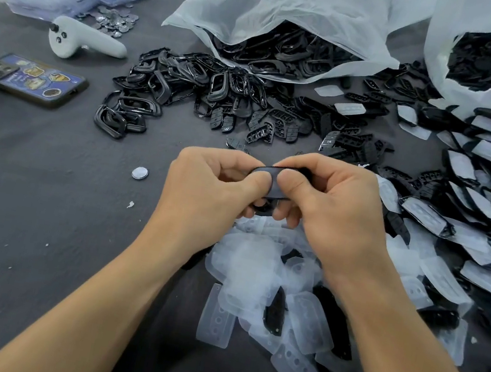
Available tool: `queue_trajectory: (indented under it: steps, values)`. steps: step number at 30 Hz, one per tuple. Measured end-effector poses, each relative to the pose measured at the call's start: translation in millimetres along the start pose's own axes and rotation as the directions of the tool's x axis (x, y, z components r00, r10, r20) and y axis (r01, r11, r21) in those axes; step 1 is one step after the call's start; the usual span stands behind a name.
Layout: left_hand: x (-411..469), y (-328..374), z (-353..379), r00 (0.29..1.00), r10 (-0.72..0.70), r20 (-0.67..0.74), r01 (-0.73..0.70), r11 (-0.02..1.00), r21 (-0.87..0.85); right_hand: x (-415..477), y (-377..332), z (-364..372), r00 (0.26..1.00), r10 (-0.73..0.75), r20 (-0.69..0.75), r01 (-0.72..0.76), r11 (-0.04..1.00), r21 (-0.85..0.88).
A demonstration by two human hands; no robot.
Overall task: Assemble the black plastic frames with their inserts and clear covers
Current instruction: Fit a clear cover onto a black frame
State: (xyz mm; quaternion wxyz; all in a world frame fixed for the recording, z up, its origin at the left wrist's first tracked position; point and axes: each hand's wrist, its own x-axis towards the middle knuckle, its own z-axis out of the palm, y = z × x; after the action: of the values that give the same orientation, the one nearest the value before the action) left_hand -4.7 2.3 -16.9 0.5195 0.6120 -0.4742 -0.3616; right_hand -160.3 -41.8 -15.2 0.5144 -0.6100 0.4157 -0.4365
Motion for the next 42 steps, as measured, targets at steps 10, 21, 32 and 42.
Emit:
queue_trajectory:
  steps: [10,21,32,42]
  values:
    - [3,-3,-1,0.999,0.003,-0.036,-0.004,0.999,-0.034,0,-1,-3,0.994,0.037,0.099,-0.043,0.997,0.06]
    - [3,-2,-2,0.999,-0.001,0.046,0.007,0.99,-0.142,1,-4,-6,0.996,0.087,0.032,-0.09,0.991,0.095]
    - [2,-7,2,0.99,-0.019,-0.139,0.018,1.0,-0.012,-4,-8,-15,0.988,-0.155,0.006,0.133,0.827,-0.546]
    - [19,-19,-4,0.974,0.097,-0.203,0.01,0.883,0.469,16,-15,-90,0.856,-0.184,-0.482,-0.268,0.64,-0.72]
